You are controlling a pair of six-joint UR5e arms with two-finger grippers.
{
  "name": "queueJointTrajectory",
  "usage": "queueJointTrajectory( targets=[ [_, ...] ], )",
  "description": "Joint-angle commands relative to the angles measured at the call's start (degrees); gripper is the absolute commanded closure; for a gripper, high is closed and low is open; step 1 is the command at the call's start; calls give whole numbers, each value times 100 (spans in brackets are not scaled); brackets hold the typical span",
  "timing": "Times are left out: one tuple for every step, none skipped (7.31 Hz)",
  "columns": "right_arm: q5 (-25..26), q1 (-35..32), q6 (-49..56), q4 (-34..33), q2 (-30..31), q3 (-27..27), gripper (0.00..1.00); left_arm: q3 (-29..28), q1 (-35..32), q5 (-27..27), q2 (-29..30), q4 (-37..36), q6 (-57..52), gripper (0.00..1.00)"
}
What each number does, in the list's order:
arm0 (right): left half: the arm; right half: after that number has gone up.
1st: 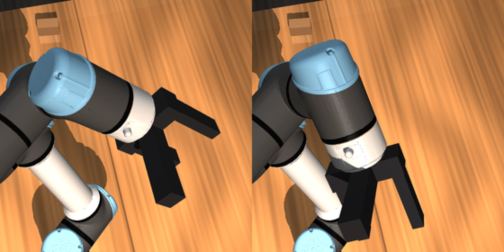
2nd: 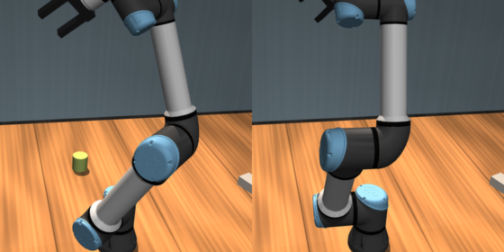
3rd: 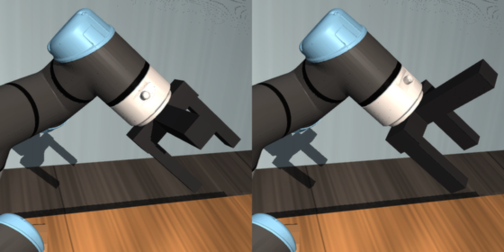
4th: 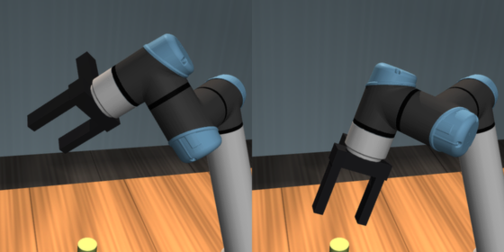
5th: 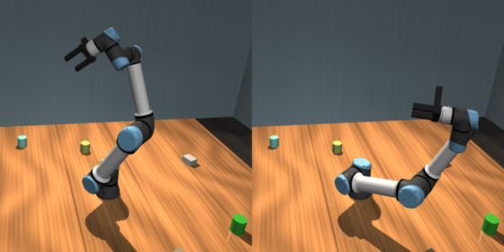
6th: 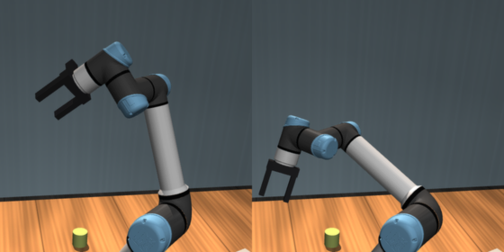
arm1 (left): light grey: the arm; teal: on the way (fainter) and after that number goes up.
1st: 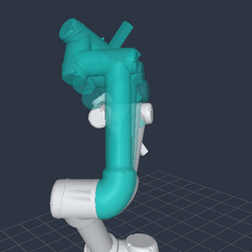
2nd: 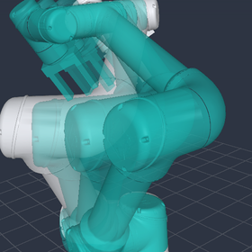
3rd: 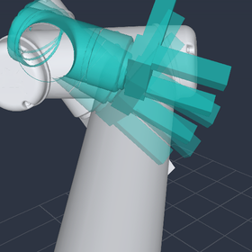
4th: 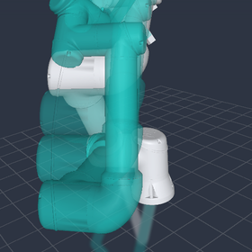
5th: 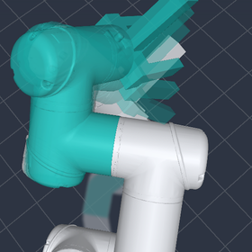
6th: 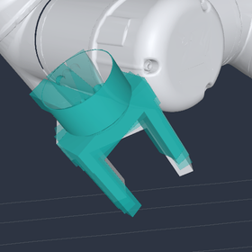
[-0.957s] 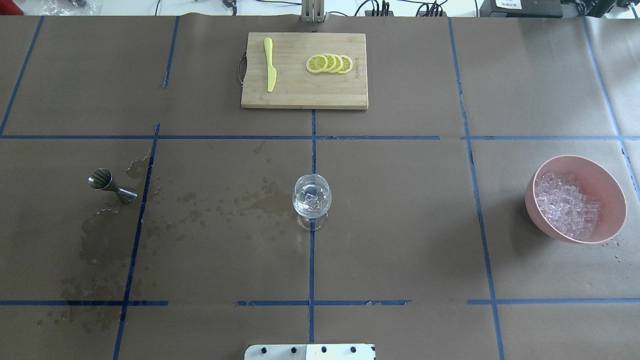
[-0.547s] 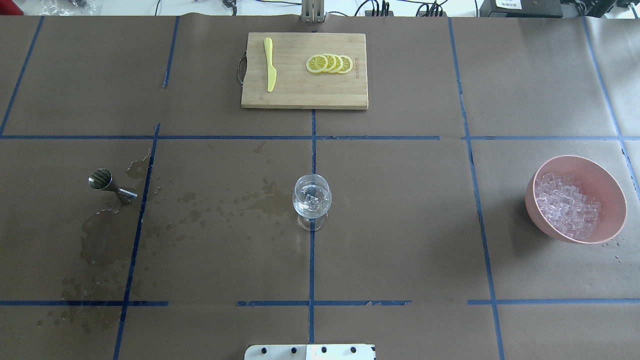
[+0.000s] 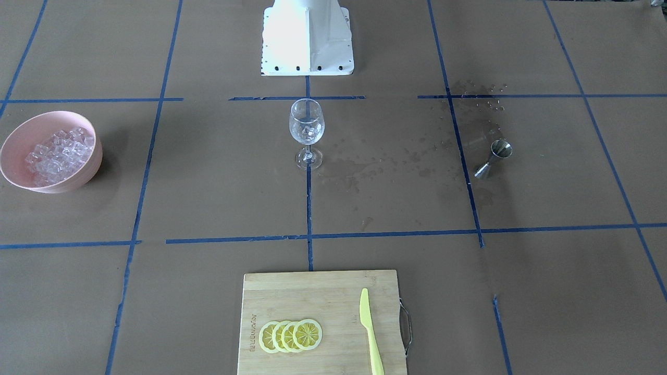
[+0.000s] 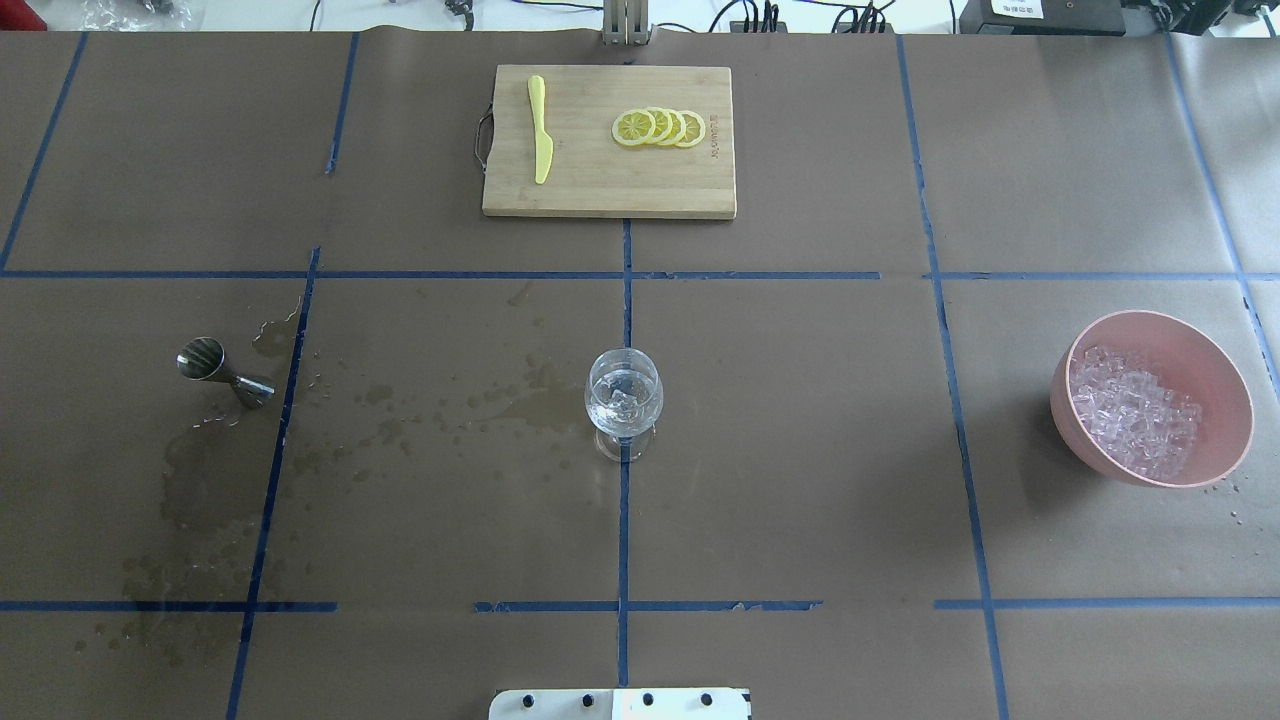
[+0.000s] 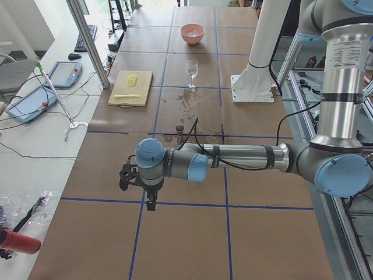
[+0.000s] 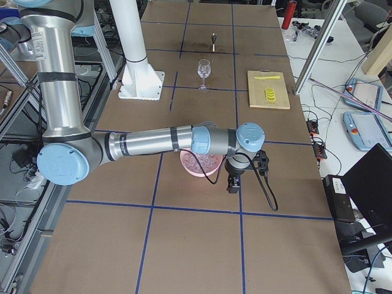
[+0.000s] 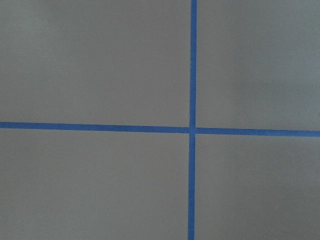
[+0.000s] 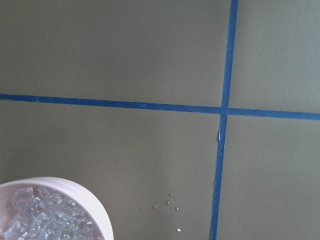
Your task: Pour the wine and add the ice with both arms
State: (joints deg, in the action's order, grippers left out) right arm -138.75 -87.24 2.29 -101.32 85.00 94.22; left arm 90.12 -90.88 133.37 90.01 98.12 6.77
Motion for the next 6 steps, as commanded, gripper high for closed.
queueJointTrajectory(
  targets=[
    [-3, -109, 35, 7, 139, 0, 0, 23, 17, -101, -1, -21, 0, 0],
    [-3, -126, 35, 7, 192, -9, 0, 40, 8, -101, -1, -82, 0, 0],
    [-3, -144, 52, 7, 254, -18, 0, 162, 8, -109, 17, -291, -35, 0],
    [6, -170, 61, 16, 272, -18, 0, 303, 8, -109, -9, -468, -62, 0],
    [84, -197, 70, 233, 341, -35, 0, 330, 8, -109, -18, -487, -71, 0],
    [346, -197, 61, 897, 560, -175, 0, 331, 8, -109, -18, -478, -71, 0]
  ],
)
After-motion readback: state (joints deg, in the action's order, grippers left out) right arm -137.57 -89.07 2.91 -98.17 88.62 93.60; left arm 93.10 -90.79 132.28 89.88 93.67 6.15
